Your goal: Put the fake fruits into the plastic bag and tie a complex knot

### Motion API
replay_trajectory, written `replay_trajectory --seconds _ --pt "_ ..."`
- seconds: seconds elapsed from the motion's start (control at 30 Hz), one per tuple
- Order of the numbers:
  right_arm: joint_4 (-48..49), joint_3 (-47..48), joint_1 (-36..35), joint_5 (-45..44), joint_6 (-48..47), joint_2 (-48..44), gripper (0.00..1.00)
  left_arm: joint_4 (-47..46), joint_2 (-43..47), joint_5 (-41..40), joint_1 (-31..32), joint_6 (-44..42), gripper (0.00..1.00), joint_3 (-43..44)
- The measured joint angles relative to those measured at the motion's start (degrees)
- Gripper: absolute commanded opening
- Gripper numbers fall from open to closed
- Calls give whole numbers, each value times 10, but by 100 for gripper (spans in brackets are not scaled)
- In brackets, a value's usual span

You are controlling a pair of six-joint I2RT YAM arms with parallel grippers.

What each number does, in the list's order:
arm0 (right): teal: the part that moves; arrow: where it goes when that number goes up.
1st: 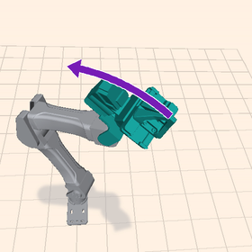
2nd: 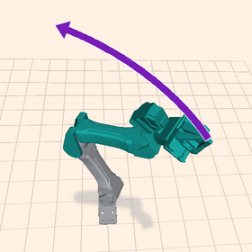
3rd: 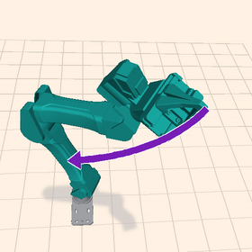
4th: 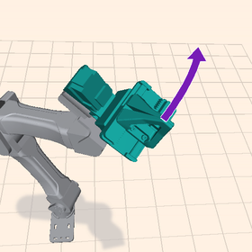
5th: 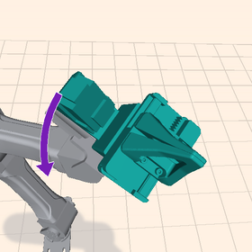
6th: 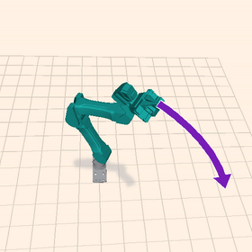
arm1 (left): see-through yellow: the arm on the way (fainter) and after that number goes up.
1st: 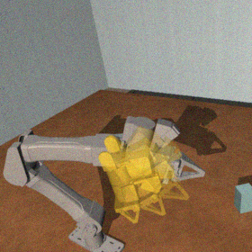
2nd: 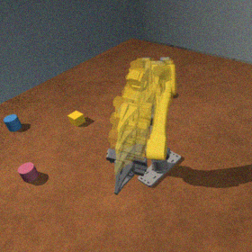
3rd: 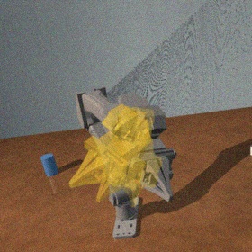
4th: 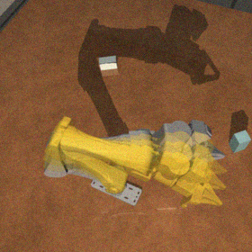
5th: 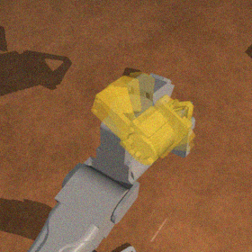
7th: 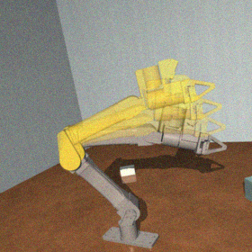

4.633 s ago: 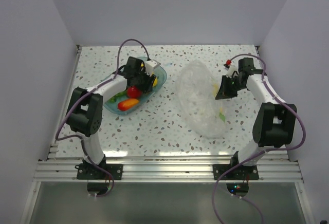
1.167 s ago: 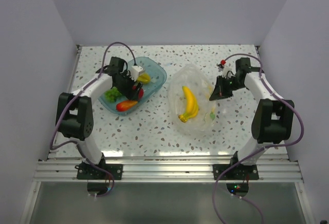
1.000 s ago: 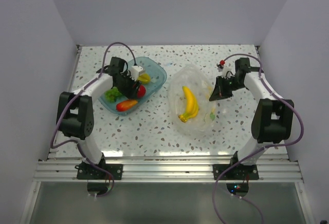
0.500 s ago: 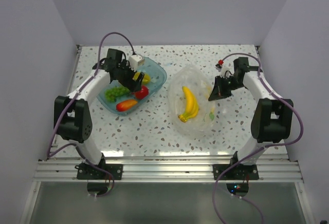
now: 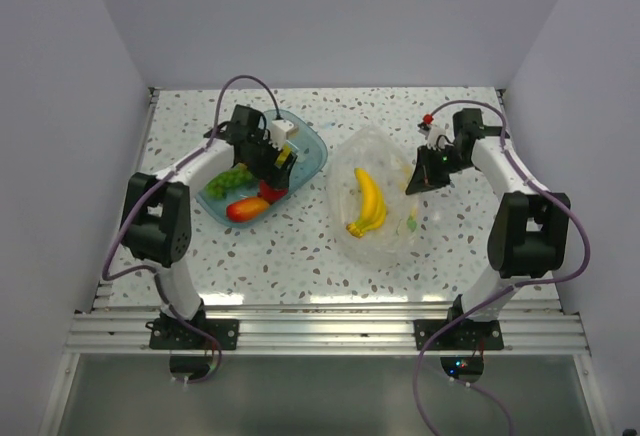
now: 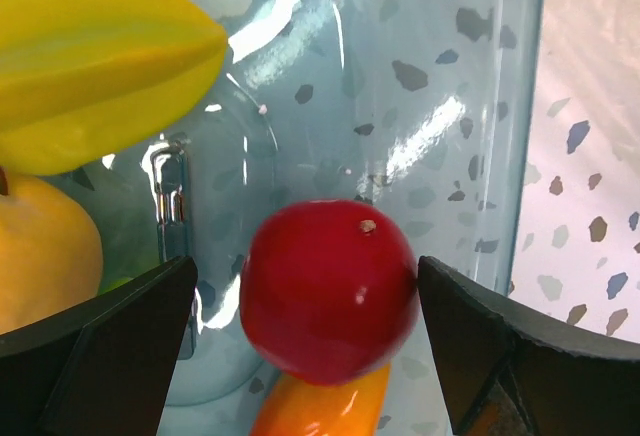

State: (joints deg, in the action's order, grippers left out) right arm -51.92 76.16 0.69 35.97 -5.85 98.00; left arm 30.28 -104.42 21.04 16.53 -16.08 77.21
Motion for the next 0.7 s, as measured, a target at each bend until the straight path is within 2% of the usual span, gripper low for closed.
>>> replay_trajectory --seconds 0.37,0.4,0.5,0.63,0.7 --pt "-5 8 0 9 -4 8 0 -2 -10 -33 -1 -1 95 -25" --pt "-6 8 0 10 -4 9 0 -2 -10 -35 -1 -1 86 -26" --pt "-8 8 0 11 -6 12 0 -2 -10 -33 -1 1 72 -28" --pt "-10 8 0 12 -8 13 0 1 -5 -21 -1 5 58 -23" --pt "-10 8 0 13 -9 13 0 8 5 -8 0 7 55 -7"
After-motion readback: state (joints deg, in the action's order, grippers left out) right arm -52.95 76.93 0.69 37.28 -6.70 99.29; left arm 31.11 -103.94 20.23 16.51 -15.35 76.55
